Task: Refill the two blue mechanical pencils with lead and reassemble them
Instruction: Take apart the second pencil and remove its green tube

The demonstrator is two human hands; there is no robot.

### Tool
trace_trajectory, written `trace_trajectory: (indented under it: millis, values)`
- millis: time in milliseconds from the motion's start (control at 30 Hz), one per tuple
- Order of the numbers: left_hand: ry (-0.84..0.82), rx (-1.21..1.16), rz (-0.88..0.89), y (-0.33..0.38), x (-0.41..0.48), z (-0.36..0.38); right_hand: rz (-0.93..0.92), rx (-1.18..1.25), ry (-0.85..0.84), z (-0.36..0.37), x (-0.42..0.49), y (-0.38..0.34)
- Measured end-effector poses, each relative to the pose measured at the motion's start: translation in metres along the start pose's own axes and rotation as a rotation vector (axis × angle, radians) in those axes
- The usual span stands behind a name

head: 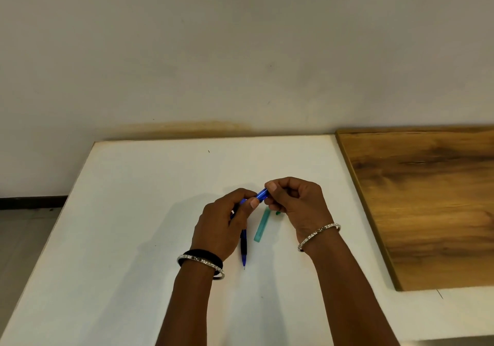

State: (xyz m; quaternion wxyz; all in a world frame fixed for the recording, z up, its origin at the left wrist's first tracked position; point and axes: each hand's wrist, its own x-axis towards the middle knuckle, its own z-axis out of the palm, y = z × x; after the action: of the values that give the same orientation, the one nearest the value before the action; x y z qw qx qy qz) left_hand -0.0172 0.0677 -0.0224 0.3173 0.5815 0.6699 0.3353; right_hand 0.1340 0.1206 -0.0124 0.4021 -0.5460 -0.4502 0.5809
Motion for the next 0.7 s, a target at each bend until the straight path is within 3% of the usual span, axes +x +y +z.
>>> trace_trajectory:
  millis: [533, 600, 700]
  values:
    - [-0.016, -0.001, -0.006, 0.005, 0.004, 0.017, 0.076, 0.188, 0.067, -0.022, 0.000, -0.001]
    - [-0.018, 0.004, -0.027, 0.006, 0.004, 0.019, 0.032, -0.005, 0.147, -0.027, 0.002, 0.002]
    - [-0.014, -0.012, -0.048, 0.006, 0.004, 0.020, -0.122, -0.538, 0.321, -0.033, 0.006, 0.012]
